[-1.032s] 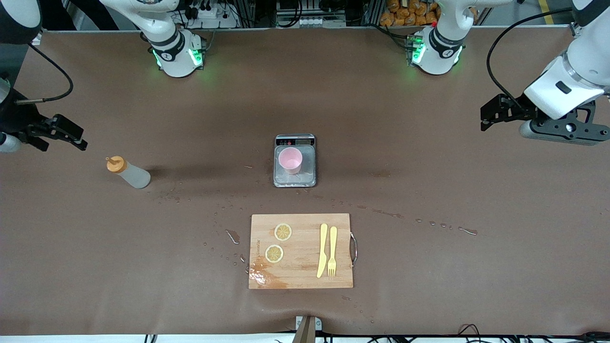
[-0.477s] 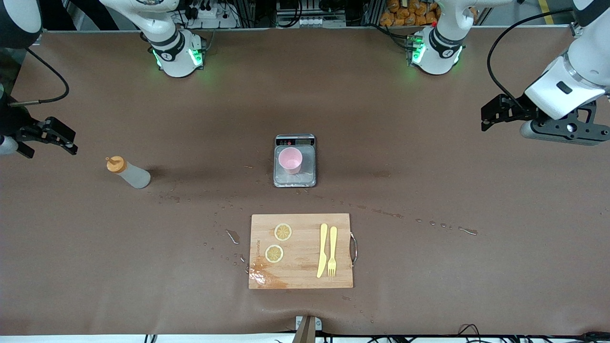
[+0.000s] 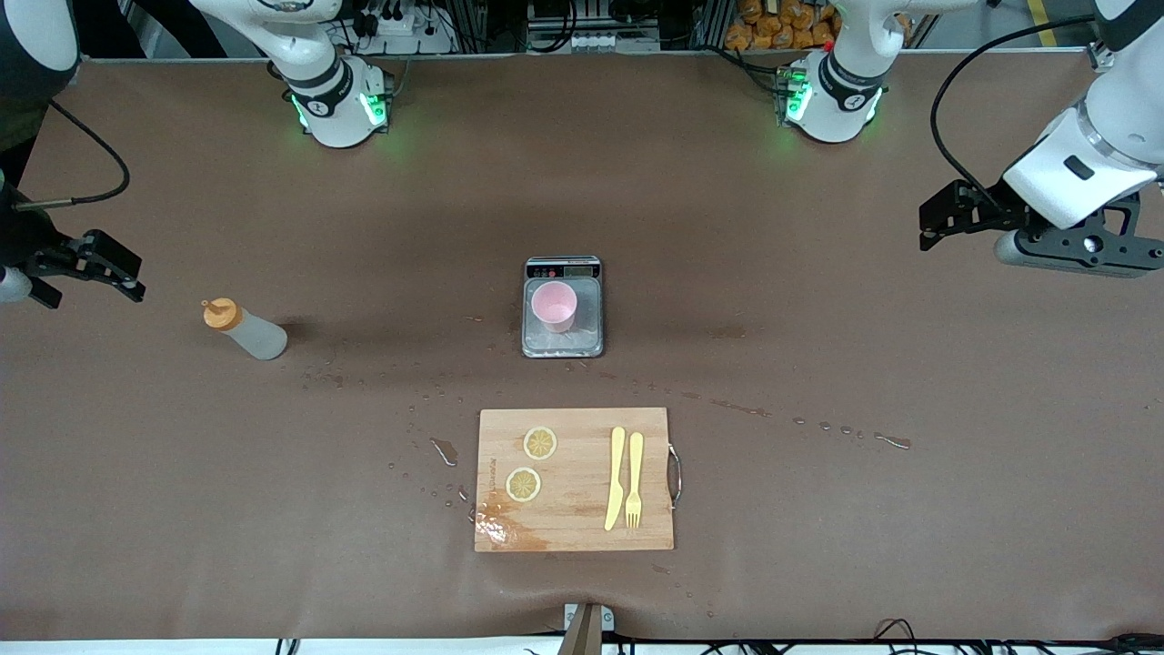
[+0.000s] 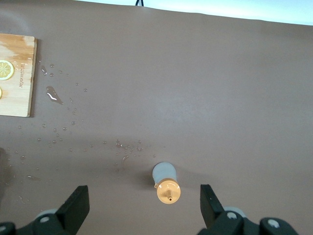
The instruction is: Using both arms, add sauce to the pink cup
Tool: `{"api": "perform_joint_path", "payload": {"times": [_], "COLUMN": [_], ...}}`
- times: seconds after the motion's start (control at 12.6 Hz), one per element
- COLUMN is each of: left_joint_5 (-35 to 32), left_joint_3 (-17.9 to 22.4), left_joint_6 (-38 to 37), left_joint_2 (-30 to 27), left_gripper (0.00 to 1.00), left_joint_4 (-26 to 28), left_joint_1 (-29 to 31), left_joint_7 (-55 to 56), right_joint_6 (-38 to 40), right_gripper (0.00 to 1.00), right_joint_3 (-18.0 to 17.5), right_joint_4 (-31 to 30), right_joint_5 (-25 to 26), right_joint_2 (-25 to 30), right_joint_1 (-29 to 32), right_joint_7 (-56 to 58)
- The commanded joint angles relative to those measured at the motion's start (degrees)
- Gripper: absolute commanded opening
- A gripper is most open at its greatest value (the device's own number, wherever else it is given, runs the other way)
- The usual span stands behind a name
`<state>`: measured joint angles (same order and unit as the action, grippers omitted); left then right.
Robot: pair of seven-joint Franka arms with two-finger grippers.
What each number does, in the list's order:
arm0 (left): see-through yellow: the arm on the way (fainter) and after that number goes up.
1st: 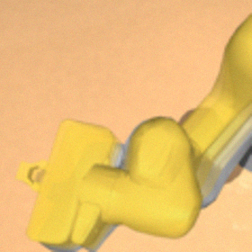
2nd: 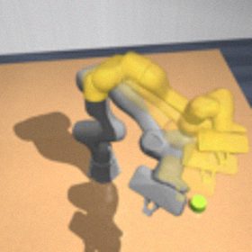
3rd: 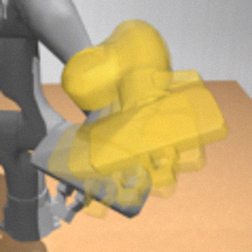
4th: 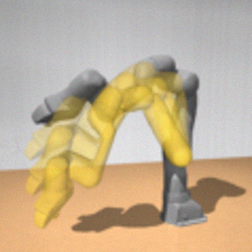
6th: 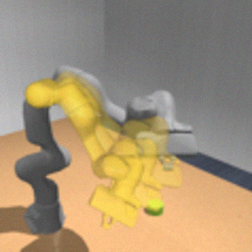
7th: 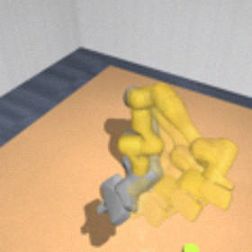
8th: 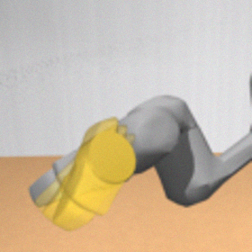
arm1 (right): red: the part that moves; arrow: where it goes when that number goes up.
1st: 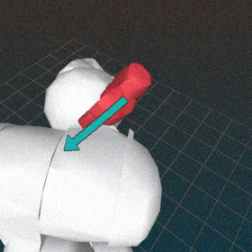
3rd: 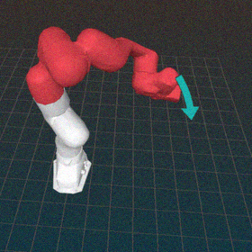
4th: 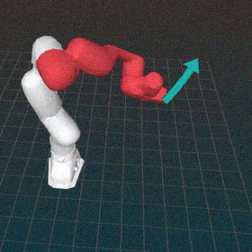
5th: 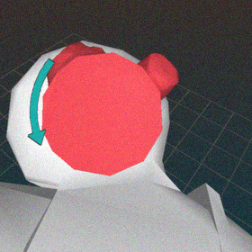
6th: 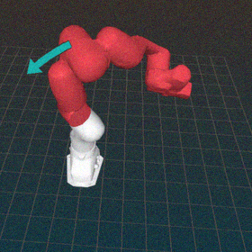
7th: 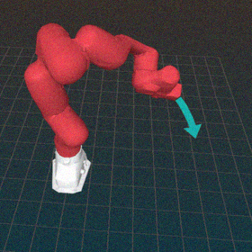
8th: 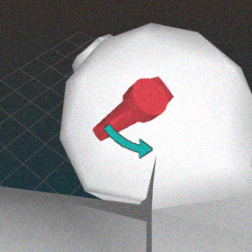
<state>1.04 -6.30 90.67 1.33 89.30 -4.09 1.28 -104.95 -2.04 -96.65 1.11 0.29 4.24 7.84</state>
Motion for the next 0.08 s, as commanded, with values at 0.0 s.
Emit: {"api": "perform_joint_path", "payload": {"times": [0.0], "left_joint_5": [-1.31], "left_joint_3": [-0.12], "left_joint_6": [-0.41], "left_joint_2": [-0.54], "left_gripper": [1.00], "left_joint_4": [-0.01], "left_joint_1": [0.22], "left_joint_7": [-0.93], "right_joint_6": [0.80], "right_gripper": [1.00], "right_joint_3": [6.33], "right_joint_4": [1.55], "right_joint_5": [1.00], "right_joint_2": [-0.82], "right_joint_1": [-5.99], "right_joint_7": [0.59]}}
